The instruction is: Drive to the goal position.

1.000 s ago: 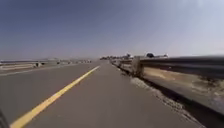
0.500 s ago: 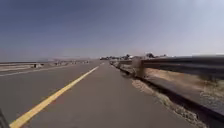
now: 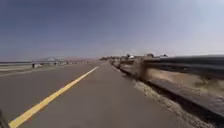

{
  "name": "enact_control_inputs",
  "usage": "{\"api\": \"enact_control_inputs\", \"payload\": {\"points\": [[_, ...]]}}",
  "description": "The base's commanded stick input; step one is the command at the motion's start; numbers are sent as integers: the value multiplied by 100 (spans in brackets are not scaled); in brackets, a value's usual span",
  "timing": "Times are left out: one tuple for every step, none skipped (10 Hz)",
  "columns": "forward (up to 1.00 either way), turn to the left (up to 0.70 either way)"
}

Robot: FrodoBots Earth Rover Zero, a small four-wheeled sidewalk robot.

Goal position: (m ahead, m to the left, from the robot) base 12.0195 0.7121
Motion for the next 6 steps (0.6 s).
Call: {"api": "enact_control_inputs", "payload": {"points": [[50, 0], [50, 0], [50, 0], [50, 6], [50, 13], [50, 21]]}}
